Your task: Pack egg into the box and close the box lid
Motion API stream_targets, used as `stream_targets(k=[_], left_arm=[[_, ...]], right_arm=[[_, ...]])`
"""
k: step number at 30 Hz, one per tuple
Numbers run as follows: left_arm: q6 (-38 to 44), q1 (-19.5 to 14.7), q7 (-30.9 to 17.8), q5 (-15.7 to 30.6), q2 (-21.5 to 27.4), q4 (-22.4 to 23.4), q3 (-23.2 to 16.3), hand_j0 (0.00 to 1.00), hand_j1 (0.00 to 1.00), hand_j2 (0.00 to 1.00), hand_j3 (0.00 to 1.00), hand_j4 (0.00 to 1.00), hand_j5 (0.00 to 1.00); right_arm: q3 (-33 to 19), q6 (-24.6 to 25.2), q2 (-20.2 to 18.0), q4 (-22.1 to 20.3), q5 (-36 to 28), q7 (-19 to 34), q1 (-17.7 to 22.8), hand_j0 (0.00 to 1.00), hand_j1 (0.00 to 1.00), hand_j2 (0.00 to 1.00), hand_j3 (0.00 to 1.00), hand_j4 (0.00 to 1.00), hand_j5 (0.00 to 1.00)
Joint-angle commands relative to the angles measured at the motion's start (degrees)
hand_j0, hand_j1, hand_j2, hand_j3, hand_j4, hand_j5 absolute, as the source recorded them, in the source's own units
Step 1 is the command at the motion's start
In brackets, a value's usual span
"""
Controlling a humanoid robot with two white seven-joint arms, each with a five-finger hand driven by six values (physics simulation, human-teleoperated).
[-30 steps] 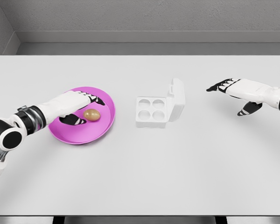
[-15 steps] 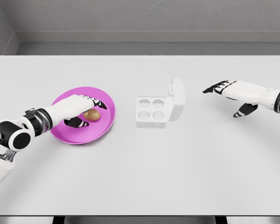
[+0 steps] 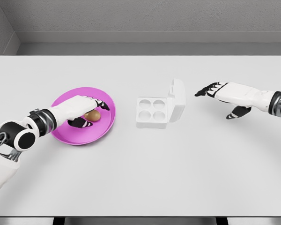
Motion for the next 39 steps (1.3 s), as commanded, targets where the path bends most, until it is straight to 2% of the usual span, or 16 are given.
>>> stream_targets(k=[1, 7, 16, 18, 20, 28, 39], left_arm=[[-0.01, 0.0, 0.02, 0.08, -0.05, 0.26, 0.02, 0.73, 0.73, 0.73, 0.73, 0.73, 0.73], [-0.01, 0.0, 0.02, 0.08, -0.13, 0.79, -0.07, 0.73, 0.73, 0.73, 0.73, 0.73, 0.73], [-0.01, 0.09, 0.02, 0.08, -0.13, 1.14, -0.07, 0.67, 0.67, 0.67, 0.67, 0.67, 0.67], [-0.01, 0.09, 0.02, 0.08, -0.13, 1.14, 0.02, 0.62, 0.62, 0.62, 0.62, 0.62, 0.62], [-0.01, 0.09, 0.02, 0.08, -0.13, 1.05, 0.02, 0.52, 0.52, 0.52, 0.52, 0.52, 0.52], [-0.01, 0.0, 0.02, 0.08, -0.05, 1.05, 0.28, 0.37, 0.37, 0.37, 0.37, 0.37, 0.37], [-0.1, -0.35, 0.02, 0.17, 0.04, -0.88, 1.6, 0.33, 0.33, 0.33, 0.33, 0.33, 0.33]], right_arm=[[-0.02, -0.15, -0.05, -0.03, -0.32, 0.01, 0.0, 1.0, 1.0, 1.0, 1.0, 1.0, 1.0], [-0.02, -0.15, 0.66, 0.05, -0.32, -0.08, -0.09, 1.0, 1.0, 1.0, 1.0, 1.0, 1.0], [-0.11, -0.06, 0.66, 0.05, -0.32, 0.09, -0.09, 1.0, 1.0, 1.0, 1.0, 1.0, 1.0], [-0.11, 0.03, 0.74, 0.32, -0.23, 0.18, -0.09, 1.0, 1.0, 1.0, 1.0, 1.0, 1.0], [-0.2, 0.03, 0.66, 0.23, -0.32, 0.18, -0.09, 1.0, 1.0, 1.0, 1.0, 1.0, 1.0], [-0.2, -0.06, 0.66, 0.23, -0.32, 0.09, 0.0, 1.0, 1.0, 1.0, 1.0, 1.0, 1.0], [-0.29, -0.06, 0.57, 0.14, -0.32, 0.09, 0.09, 1.0, 1.0, 1.0, 1.0, 1.0, 1.0]])
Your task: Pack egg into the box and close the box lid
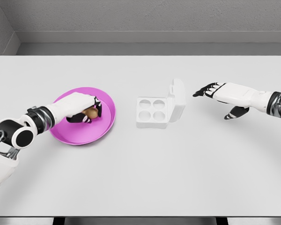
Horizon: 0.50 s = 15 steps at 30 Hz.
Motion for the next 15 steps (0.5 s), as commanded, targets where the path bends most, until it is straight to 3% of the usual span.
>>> stream_targets(k=[1, 15], left_arm=[[-0.05, 0.0, 0.04, 0.08, 0.05, -0.61, 0.5, 0.33, 0.33, 0.33, 0.33, 0.33, 0.33], [-0.32, -2.02, 0.04, 0.08, -0.12, -2.28, 0.5, 0.31, 0.31, 0.31, 0.31, 0.31, 0.31]], right_arm=[[-0.06, 0.16, -0.03, 0.02, -0.33, -0.03, 0.0, 1.0, 1.0, 1.0, 1.0, 1.0, 1.0], [-0.06, 0.07, -0.12, 0.02, -0.33, -0.03, 0.09, 1.0, 1.0, 1.0, 1.0, 1.0, 1.0]])
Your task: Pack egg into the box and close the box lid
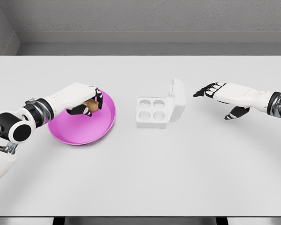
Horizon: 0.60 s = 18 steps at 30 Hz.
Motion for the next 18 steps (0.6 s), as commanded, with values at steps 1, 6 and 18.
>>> stream_targets(k=[1, 6, 18], left_arm=[[-0.07, -0.09, 0.04, 0.08, -0.05, -0.25, -0.08, 0.3, 0.3, 0.3, 0.3, 0.3, 0.3], [-0.24, -0.88, 0.04, 0.08, -2.07, -0.16, -0.16, 0.3, 0.3, 0.3, 0.3, 0.3, 0.3], [-0.42, -1.32, 0.04, -0.1, -6.99, -0.07, -0.69, 0.28, 0.28, 0.28, 0.28, 0.28, 0.28]], right_arm=[[-0.03, 0.15, -0.06, -0.1, -0.33, -0.02, 0.0, 1.0, 1.0, 1.0, 1.0, 1.0, 1.0], [-0.03, 0.15, 0.03, -0.01, -0.33, -0.02, -0.09, 1.0, 1.0, 1.0, 1.0, 1.0, 1.0], [-0.03, 0.15, -0.06, -0.01, -0.33, -0.11, -0.09, 1.0, 1.0, 1.0, 1.0, 1.0, 1.0]])
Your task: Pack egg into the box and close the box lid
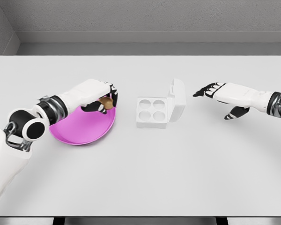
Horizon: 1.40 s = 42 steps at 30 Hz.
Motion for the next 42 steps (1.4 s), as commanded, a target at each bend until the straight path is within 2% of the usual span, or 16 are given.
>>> stream_targets(k=[1, 23, 33, 42], left_arm=[[-0.05, 0.0, 0.04, 0.06, -1.28, -0.06, -0.03, 0.28, 0.28, 0.28, 0.28, 0.28, 0.28], [-0.14, -0.53, 0.04, -2.05, -10.42, 1.52, -0.65, 0.24, 0.24, 0.24, 0.24, 0.24, 0.24], [-0.23, -1.23, 0.04, -1.96, -14.9, 3.98, -1.26, 0.24, 0.24, 0.24, 0.24, 0.24, 0.24], [-0.23, -1.58, 0.04, -1.79, -16.66, 7.06, -1.35, 0.25, 0.25, 0.25, 0.25, 0.25, 0.25]], right_arm=[[-0.03, 0.07, -0.03, -0.01, -0.33, -0.05, 0.0, 1.0, 1.0, 1.0, 1.0, 1.0, 1.0], [0.06, 0.16, -0.03, -0.01, -0.33, -0.05, 0.0, 1.0, 1.0, 1.0, 1.0, 1.0, 1.0], [0.06, 0.07, -0.03, -0.1, -0.33, -0.05, 0.09, 1.0, 1.0, 1.0, 1.0, 1.0, 1.0], [0.06, 0.07, -0.03, -0.1, -0.33, -0.14, 0.09, 1.0, 1.0, 1.0, 1.0, 1.0, 1.0]])
